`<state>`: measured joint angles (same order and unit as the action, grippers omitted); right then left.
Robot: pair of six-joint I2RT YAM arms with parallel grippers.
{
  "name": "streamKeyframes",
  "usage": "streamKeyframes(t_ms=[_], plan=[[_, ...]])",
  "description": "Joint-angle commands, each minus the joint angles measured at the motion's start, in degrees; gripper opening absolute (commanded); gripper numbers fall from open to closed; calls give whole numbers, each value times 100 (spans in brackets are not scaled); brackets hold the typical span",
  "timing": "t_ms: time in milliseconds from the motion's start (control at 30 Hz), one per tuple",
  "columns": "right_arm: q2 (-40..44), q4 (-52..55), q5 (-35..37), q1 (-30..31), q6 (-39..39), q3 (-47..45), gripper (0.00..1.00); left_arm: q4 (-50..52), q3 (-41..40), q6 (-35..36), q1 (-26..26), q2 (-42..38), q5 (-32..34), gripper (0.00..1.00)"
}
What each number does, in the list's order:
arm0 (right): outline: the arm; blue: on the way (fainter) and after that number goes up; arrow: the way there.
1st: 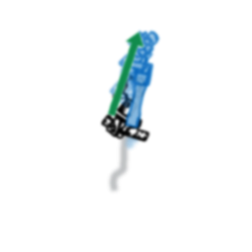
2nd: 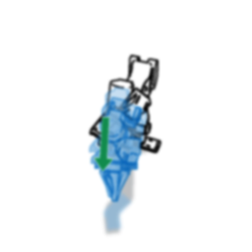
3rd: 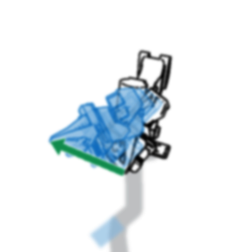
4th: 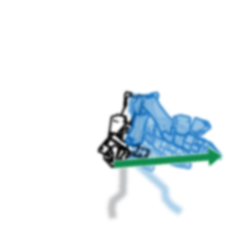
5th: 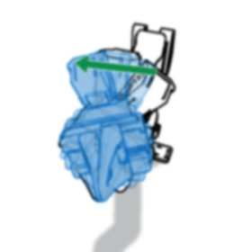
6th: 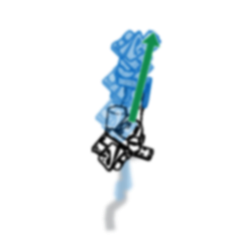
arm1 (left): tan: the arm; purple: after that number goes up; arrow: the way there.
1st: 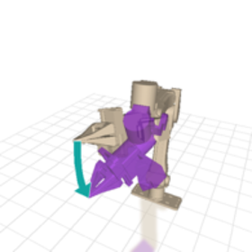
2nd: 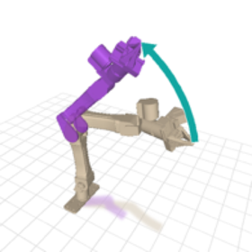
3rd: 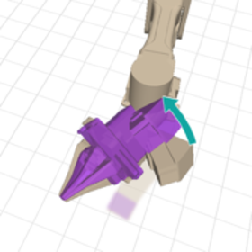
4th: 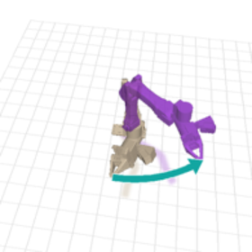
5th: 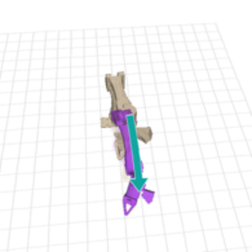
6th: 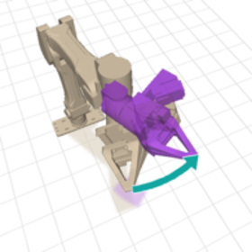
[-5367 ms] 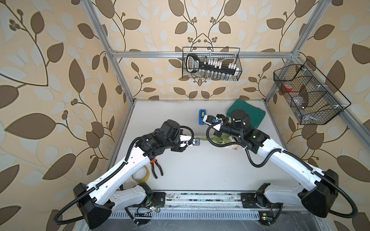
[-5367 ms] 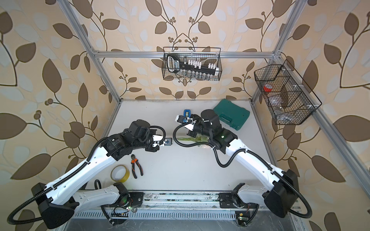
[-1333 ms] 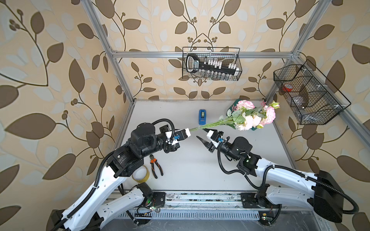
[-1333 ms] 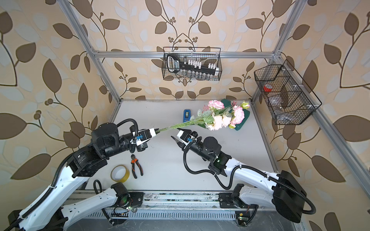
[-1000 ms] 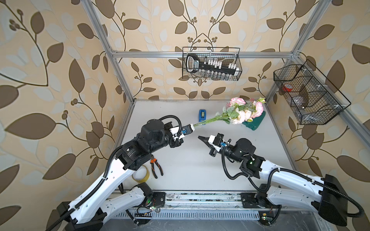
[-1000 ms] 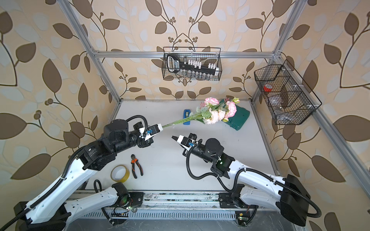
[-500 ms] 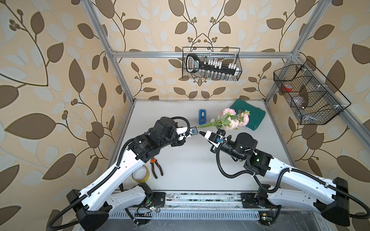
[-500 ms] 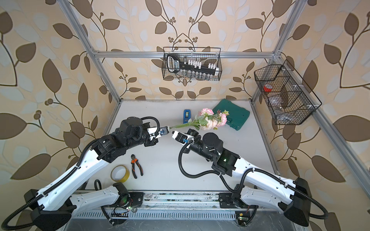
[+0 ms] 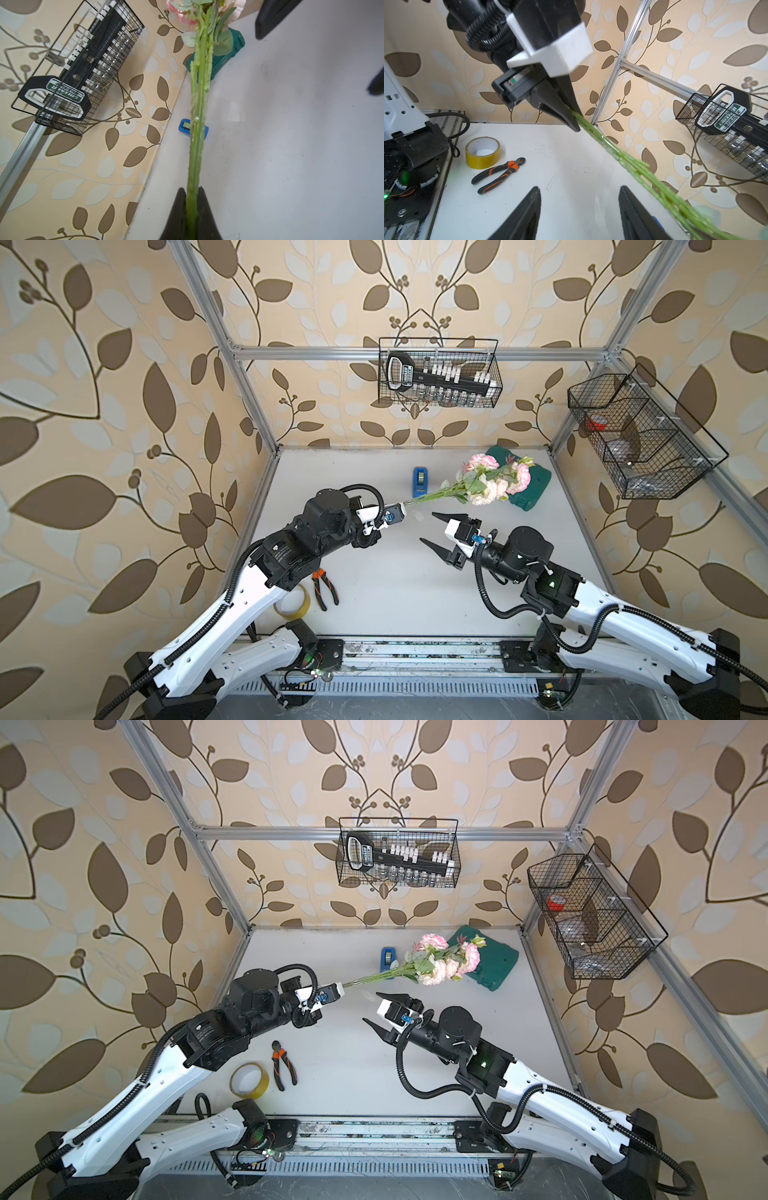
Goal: Wrap bouquets with tape
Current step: Wrap the tape around the bouquet.
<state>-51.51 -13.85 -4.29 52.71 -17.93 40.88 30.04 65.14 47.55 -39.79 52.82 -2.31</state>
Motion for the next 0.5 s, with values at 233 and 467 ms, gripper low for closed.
streamKeyframes(t_ms=[233, 467], plan=[[-723, -388, 280, -1, 449, 112, 69, -329, 320, -362, -31, -369, -894, 0], [-950, -564, -143, -2, 492, 213, 39, -379, 323, -383, -29, -446, -850, 0]])
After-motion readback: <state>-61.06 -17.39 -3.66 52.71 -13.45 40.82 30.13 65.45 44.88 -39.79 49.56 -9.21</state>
